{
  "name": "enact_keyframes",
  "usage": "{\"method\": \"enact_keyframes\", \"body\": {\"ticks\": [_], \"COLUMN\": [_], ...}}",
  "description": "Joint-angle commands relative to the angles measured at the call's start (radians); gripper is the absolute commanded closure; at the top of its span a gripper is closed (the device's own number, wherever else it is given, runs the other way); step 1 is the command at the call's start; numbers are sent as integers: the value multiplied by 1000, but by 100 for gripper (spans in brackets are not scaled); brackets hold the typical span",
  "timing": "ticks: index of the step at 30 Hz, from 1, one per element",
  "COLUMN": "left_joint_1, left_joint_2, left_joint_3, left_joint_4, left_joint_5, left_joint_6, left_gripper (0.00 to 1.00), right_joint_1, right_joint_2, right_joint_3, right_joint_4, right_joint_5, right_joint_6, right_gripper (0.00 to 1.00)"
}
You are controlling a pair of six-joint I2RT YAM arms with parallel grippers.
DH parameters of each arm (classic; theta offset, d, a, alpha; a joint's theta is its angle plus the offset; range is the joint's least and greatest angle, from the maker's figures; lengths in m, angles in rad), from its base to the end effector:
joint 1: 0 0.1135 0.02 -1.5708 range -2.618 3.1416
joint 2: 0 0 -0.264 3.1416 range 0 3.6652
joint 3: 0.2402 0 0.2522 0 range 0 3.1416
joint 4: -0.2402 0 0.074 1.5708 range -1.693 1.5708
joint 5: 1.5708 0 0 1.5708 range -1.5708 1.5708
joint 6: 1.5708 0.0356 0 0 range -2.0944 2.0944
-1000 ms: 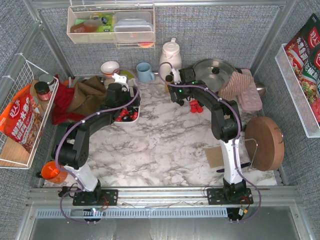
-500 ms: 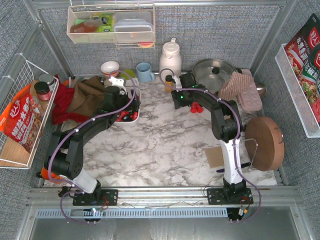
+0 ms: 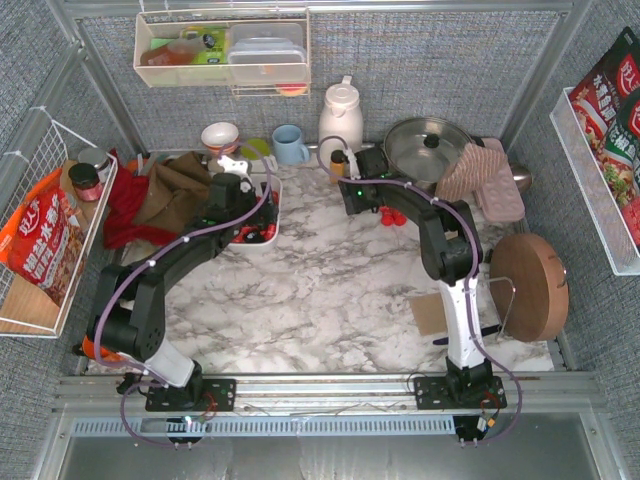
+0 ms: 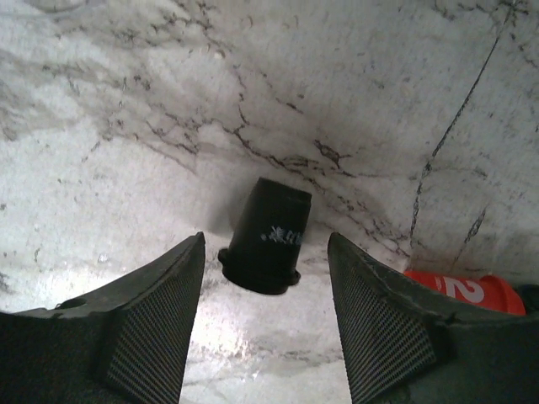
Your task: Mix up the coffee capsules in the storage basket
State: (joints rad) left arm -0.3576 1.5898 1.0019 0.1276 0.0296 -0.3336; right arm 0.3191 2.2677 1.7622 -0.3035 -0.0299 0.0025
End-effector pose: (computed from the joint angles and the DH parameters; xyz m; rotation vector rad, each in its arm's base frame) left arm 0.3371 -0.1271 0.2428 0.0437 2.0620 -0.4621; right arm 0.4825 0.1605 0.1705 -0.3905 2.3554 0.1883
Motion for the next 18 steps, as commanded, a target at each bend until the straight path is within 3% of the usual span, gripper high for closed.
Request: {"method": "enact_keyframes", "body": {"ticks": [1, 6, 11, 18], "left_joint_1": [-1, -1, -3, 4], "left_joint_2": [-10, -10, -11, -17], "left_joint_3": [7, 7, -5, -19], "left_joint_4": [-13, -11, 6, 12], "left_joint_5": [2, 6, 1, -43], "left_joint_6": [7, 6, 11, -33], "left_gripper": [1, 1, 1, 1], "right_joint_1": [0, 0, 1, 0], "right_joint_2": [23, 29, 23, -10], "right_joint_3": [37, 50, 38, -8], "right_joint_4": [26, 14, 8, 26], "right_joint_5": [24, 28, 36, 34], "right_joint_6": [37, 52, 56, 46], "right_gripper": [35, 42, 60, 66]}}
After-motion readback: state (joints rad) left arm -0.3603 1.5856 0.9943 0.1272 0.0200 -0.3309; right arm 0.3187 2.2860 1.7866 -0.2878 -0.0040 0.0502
